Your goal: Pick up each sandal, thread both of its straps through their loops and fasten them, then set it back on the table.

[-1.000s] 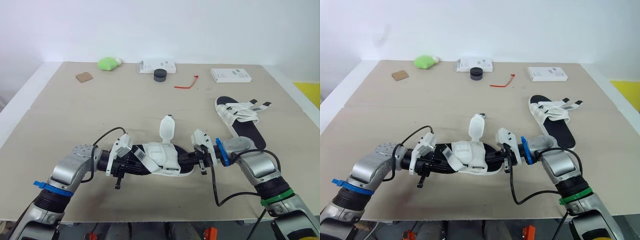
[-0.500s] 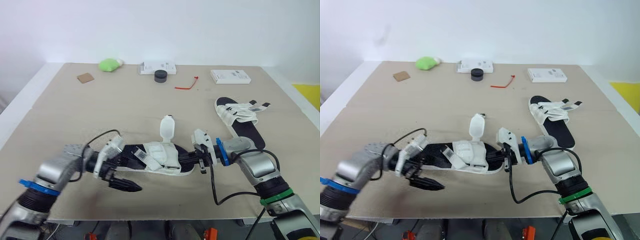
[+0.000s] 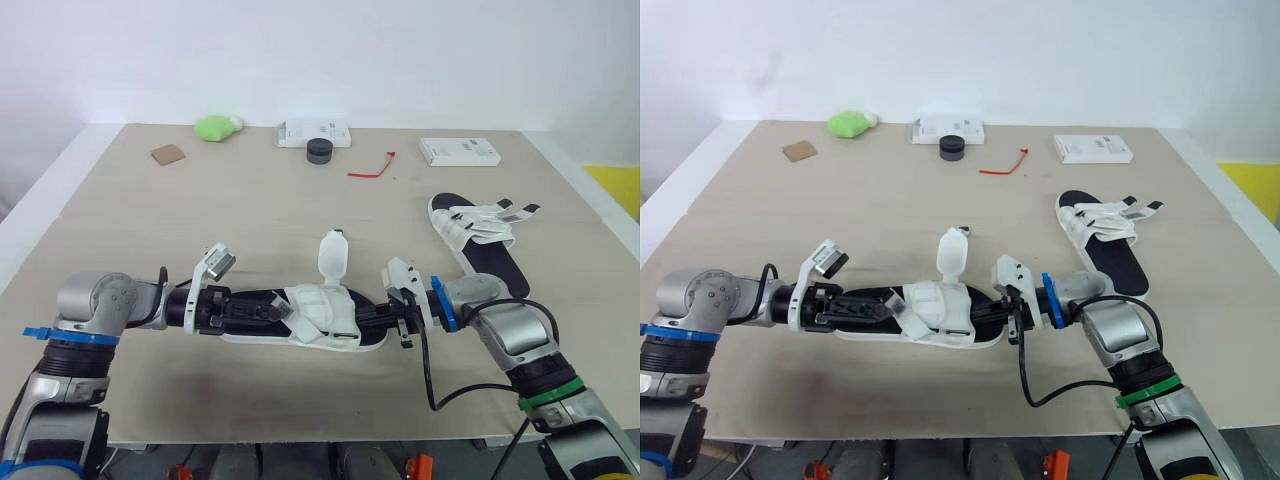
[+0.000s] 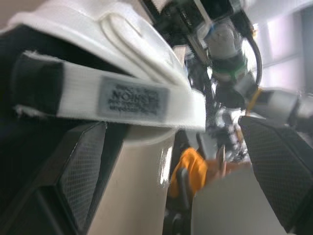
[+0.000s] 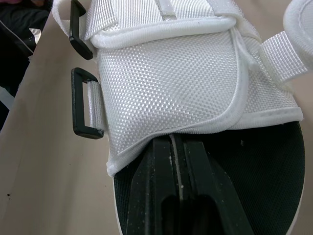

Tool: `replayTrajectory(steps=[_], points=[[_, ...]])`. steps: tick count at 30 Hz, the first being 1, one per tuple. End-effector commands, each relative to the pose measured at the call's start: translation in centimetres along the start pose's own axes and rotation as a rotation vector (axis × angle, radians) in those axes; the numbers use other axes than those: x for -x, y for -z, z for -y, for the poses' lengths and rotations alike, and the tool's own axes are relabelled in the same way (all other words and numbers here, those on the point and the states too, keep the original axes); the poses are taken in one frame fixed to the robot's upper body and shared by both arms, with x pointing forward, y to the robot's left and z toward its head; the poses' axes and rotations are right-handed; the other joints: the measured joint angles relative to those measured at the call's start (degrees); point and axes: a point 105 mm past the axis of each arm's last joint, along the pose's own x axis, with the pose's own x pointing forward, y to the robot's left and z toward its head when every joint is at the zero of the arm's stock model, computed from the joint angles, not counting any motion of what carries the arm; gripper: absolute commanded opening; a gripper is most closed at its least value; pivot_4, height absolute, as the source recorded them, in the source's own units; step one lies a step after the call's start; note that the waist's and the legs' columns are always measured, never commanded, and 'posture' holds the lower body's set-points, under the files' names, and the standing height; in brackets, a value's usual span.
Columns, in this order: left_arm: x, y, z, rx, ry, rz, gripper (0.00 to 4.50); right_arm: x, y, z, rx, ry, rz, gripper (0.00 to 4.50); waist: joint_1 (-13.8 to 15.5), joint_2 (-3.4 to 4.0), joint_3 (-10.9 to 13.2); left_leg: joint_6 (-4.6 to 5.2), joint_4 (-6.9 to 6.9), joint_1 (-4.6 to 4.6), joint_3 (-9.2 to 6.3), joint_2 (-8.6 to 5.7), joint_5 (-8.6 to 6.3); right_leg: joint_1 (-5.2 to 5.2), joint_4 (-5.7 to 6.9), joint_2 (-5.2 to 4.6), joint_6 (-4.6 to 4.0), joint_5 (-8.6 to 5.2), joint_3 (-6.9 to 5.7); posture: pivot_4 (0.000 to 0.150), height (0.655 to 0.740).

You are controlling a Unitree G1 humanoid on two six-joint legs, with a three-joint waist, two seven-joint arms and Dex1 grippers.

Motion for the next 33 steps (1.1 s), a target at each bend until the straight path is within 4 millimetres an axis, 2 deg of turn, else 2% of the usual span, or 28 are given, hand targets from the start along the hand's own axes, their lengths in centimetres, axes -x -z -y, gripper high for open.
replayTrajectory(steps=[1,6,16,19,26,27,33], points=[[0.1,-0.8,-0.6,0.074,-0.035,0.063,4.45,0.1,1.5,0.2,-0.057,0.032,-0.045,0.00,0.00,0.00,0.00,0.00,0.00,0.00,-0.01,0.00,0.00,0.02,0.00,0.00,0.01,0.01,0.00,0.150,0.7400],[-0.2,-0.9,0.1,0.107,0.025,0.075,4.45,0.3,1.4,0.2,-0.059,0.040,-0.043,0.00,-0.01,0.00,0.00,-0.01,0.00,0.03,-0.02,-0.03,0.02,0.08,0.00,-0.02,0.02,0.03,0.01,0.150,0.7400],[-0.9,-0.5,0.5,0.120,0.031,0.057,4.45,0.4,1.2,0.4,-0.058,0.048,-0.037,0.00,-0.01,0.00,0.00,-0.03,-0.01,0.02,0.00,-0.07,0.01,0.07,-0.01,-0.06,0.02,0.03,0.03,0.150,0.7400],[-0.8,-0.5,0.5,0.134,0.037,0.058,3.60,0.4,1.2,0.4,-0.058,0.049,-0.036,0.00,0.00,-0.01,0.01,-0.04,-0.01,0.02,0.00,-0.09,0.01,0.06,-0.01,-0.07,0.02,0.03,0.03,0.150,0.7400],[-0.7,-0.6,0.6,0.145,0.047,0.071,0.24,0.5,1.2,0.2,-0.060,0.044,-0.038,0.00,0.00,-0.01,0.01,-0.04,-0.01,0.00,0.00,-0.10,0.01,0.02,-0.02,-0.08,0.01,0.02,0.04,0.150,0.7400],[-0.6,-0.7,0.6,0.149,0.045,0.073,0.08,0.4,1.3,0.2,-0.060,0.043,-0.039,0.00,0.00,-0.01,0.01,-0.05,-0.01,0.00,0.00,-0.11,0.01,0.01,-0.02,-0.08,0.01,0.02,0.04,0.150,0.7400],[-0.1,-0.7,1.0,0.147,0.064,0.078,0.08,0.5,1.5,0.0,-0.061,0.040,-0.044,0.00,0.00,-0.01,0.01,-0.05,-0.02,-0.04,0.00,-0.12,0.01,-0.04,-0.02,-0.09,0.00,0.02,0.04,0.150,0.7400]])
